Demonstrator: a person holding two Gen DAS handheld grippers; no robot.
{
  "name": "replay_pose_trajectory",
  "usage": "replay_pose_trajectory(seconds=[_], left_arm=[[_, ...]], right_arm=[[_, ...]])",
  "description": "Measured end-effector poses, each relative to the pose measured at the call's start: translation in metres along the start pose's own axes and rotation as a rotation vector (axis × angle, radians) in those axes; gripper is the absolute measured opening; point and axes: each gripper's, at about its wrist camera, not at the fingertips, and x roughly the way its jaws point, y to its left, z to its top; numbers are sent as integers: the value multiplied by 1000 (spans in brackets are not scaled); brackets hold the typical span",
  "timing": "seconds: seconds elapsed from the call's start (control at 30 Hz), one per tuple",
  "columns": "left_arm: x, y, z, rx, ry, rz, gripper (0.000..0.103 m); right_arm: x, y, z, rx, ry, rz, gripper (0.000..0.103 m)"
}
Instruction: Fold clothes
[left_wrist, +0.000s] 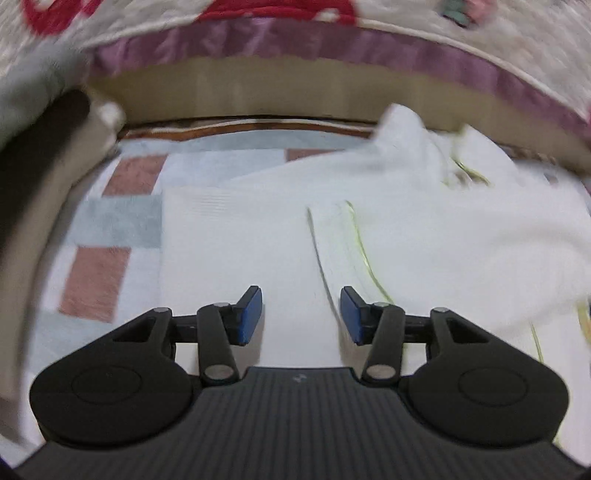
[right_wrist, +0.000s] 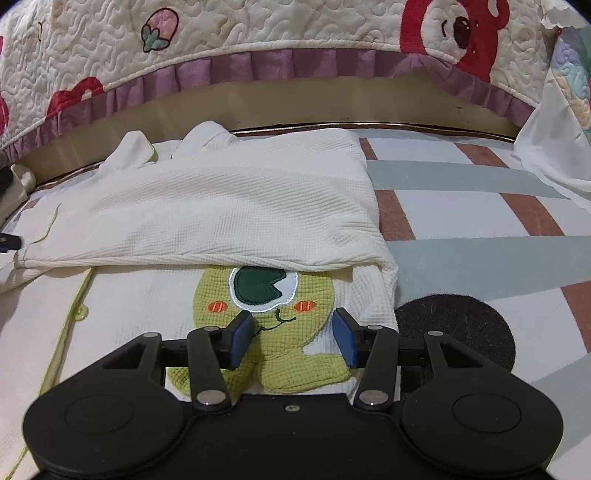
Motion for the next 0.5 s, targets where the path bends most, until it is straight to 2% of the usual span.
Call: replay_pose_trajectory(seconds=[0.07,0.13,0.17,0.27,0.3,0.33,0.4,0.43,0.5], left_arm=[[-25,9,-6,77,-14,-16,49],[-41,26,-17,115,-3,5,57],[-45,37,-23,94,18,6,58],[-52,83,-43,-106,99,-85,55],[-53,95,-52,-153,132,-115,49],[-54,104,-59,-184,160,-123,36],[-58,116,-70,-213,188,-105,32],[-61,119,-70,-223,174,-102,32],[-66,124,-68,-246,142,-102,35]], right_arm=[[0,-2,1,0,9,8,54],[0,-2,3,0,18,12,54],[0,0,6,16,44,0,54],[-1,8,19,70,130,-41,55],[-1,11,23,87,159,-54,55],[-1,13,27,105,187,-68,54],[-28,36,34,161,147,-8,54],[-42,53,38,164,117,90,54],[-56,98,50,71,129,216,54]])
